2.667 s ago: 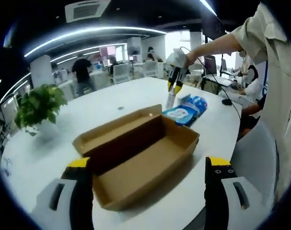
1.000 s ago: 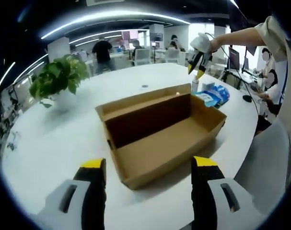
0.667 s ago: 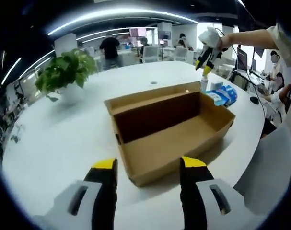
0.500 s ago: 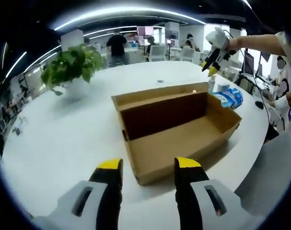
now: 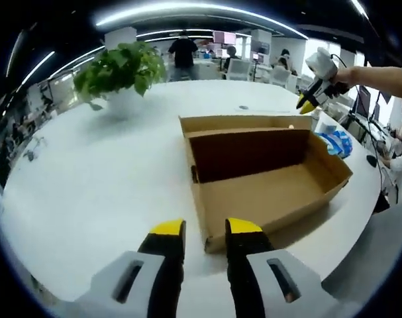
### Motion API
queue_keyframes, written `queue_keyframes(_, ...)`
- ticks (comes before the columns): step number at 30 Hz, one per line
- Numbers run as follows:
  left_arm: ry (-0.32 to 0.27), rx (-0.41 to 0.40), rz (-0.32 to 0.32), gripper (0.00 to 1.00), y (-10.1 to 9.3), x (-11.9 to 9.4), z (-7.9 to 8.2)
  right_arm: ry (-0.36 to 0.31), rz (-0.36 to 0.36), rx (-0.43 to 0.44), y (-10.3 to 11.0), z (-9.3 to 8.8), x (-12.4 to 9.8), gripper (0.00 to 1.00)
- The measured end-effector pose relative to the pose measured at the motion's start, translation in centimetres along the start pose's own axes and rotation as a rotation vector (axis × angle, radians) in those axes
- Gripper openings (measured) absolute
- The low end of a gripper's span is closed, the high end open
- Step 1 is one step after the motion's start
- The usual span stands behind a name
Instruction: Operate the shoe box by opening the lid, removing the specified soft item, and placing it in the target area until the item is outside and the box remains undamaged.
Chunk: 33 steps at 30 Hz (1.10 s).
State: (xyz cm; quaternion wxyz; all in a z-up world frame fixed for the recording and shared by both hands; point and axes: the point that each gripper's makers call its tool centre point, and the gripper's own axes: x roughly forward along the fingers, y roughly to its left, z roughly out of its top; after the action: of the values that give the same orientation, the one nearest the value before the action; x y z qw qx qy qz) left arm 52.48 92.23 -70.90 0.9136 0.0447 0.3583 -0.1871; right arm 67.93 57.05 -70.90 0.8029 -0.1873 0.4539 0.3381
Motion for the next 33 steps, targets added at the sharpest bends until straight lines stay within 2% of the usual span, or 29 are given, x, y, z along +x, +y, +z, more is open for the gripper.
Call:
queue_keyframes(1,0.000,-0.013,0.003,0.15,0.1,0.1,0.0,-0.011,0.001,0.033,0.0,0.2,0.3,0.18)
queue_keyframes(3,0.000,-0.030,0.004,0.13,0.2,0.3,-0.1,-0.026,-0.003,0.041,-0.2,0.5,0.7,0.18)
queue_keyframes(6,0.001,-0.072,0.000,0.08,0.2,0.5,-0.2,-0.025,-0.030,0.073,-0.6,0.6,1.4,0.17)
queue_keyframes(11,0.011,-0.094,-0.017,0.03,-0.2,0.6,-0.3,-0.019,-0.046,0.157,-1.0,0.4,2.5,0.16)
queue_keyframes(14,0.016,-0.095,-0.012,0.03,-0.1,0.6,-0.4,-0.025,-0.048,0.231,-1.2,0.6,3.2,0.15)
queue_keyframes(22,0.026,-0.097,-0.010,0.02,-0.2,0.7,-0.5,-0.009,-0.047,0.316,-1.4,0.5,4.9,0.12)
queue_keyframes(28,0.031,-0.100,-0.008,0.01,-0.1,0.8,-0.6,0.016,-0.036,0.466,-0.7,0.2,5.9,0.07)
queue_keyframes(33,0.037,-0.105,-0.010,0.01,0.0,0.9,-0.6,0.032,-0.072,0.539,-1.0,-0.2,6.2,0.05)
